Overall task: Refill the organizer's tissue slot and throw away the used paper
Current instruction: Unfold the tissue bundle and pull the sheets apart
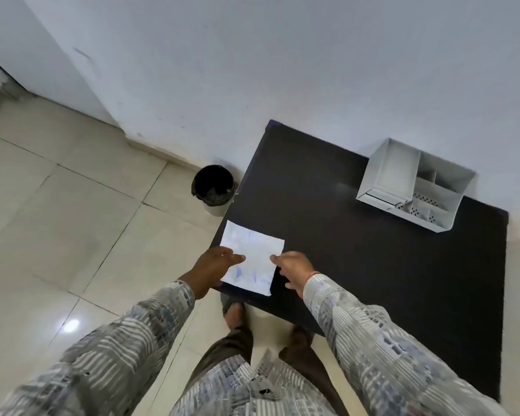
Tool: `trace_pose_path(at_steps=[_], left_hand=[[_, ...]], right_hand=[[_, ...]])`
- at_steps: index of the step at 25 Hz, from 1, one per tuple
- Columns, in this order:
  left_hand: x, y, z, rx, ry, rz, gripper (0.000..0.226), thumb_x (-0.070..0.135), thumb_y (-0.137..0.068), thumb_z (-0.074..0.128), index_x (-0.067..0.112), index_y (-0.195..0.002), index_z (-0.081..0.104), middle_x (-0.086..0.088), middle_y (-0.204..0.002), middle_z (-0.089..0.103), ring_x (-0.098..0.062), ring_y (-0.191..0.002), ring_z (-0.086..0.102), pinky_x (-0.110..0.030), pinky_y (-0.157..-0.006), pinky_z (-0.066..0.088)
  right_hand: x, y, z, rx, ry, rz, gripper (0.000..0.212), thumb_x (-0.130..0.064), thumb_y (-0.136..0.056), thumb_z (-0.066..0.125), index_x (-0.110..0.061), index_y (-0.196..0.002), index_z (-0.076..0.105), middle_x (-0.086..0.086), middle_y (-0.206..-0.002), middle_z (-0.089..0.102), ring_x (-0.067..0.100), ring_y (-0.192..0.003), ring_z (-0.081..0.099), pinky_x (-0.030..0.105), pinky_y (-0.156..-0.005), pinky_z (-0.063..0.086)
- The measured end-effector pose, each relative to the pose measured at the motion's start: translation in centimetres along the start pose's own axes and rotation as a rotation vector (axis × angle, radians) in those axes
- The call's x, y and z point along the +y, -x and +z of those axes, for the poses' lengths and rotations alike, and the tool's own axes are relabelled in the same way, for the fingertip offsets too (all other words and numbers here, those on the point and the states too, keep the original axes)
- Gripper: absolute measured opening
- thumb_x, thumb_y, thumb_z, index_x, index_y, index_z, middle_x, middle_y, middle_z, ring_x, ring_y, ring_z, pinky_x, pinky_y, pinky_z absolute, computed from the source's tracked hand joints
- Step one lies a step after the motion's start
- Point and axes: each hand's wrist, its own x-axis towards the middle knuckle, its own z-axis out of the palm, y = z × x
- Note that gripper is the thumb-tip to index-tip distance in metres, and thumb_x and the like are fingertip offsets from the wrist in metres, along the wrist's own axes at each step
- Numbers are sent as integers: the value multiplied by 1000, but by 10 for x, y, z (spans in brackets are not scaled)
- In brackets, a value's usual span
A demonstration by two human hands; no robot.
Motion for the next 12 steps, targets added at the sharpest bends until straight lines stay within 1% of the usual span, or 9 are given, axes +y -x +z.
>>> trace_pose_path(at_steps=[2, 3, 4, 5, 6, 7, 9, 11, 12], left_hand=[[1, -4, 2, -3, -13, -56, 69, 41, -89, 82, 16, -148, 56, -11, -149, 57, -34, -125, 60, -53, -102, 58], [-3, -6, 2, -14, -36, -69, 69, 41, -90, 81, 17, -149, 55, -11, -151, 55, -34, -128, 59, -54, -105, 58], [-4, -5, 3, -26, -57, -65, 69, 41, -91, 80, 17, -150, 54, -10, -154, 53, -35, -131, 58, -54, -107, 56], [-2, -7, 4, -42, -101, -59, 68, 42, -92, 79, 17, -150, 54, -10, -156, 52, -35, -134, 57, -54, -109, 55], [2, -8, 3, -46, -113, -53, 68, 44, -93, 77, 16, -149, 54, -11, -156, 52, -35, -134, 57, -53, -110, 55], [8, -5, 2, -60, -66, -60, 67, 48, -93, 76, 14, -147, 56, -12, -154, 55, -36, -132, 59, -53, -109, 55], [24, 5, -2, -130, 153, -150, 76, 62, -88, 74, 12, -143, 56, -16, -147, 61, -37, -125, 65, -54, -105, 56], [46, 19, -4, -278, 409, -233, 91, 76, -82, 70, 8, -140, 55, -20, -140, 66, -42, -123, 70, -58, -103, 58], [58, 28, -1, -352, 518, -219, 91, 77, -83, 68, 4, -138, 59, -22, -138, 69, -43, -123, 70, -60, -103, 57]], right_hand=[[-2, -11, 2, 67, -20, 16, 11, -19, -97, 71, -10, -95, 66, 9, -108, 71, 28, -102, 65, 43, -90, 51], [0, -16, 5, 49, -46, 53, 9, -17, -97, 71, -10, -94, 66, 7, -106, 70, 28, -103, 64, 43, -89, 49], [-1, -16, 8, 13, -70, 96, 7, -15, -97, 70, -9, -101, 67, 8, -110, 71, 29, -107, 65, 45, -90, 48], [-5, -20, 12, -28, -107, 120, 16, -14, -97, 70, -8, -112, 68, 9, -118, 72, 31, -113, 65, 46, -91, 49], [-8, -22, 14, -42, -113, 101, 24, -12, -97, 69, -8, -121, 69, 11, -124, 73, 33, -117, 67, 46, -91, 50], [-14, -24, 16, -49, -105, 43, 28, -11, -96, 69, -8, -124, 70, 12, -126, 74, 33, -117, 68, 44, -91, 52], [-27, -14, 13, -3, 115, -212, 27, -14, -96, 68, -9, -121, 74, 14, -123, 76, 31, -111, 72, 42, -95, 57], [-39, 17, 0, 108, 534, -548, 24, -23, -97, 65, -12, -116, 75, 11, -114, 76, 29, -104, 71, 42, -94, 58], [-43, 35, -7, 168, 743, -716, 25, -26, -97, 63, -15, -116, 75, 10, -110, 74, 29, -103, 68, 44, -92, 57]])
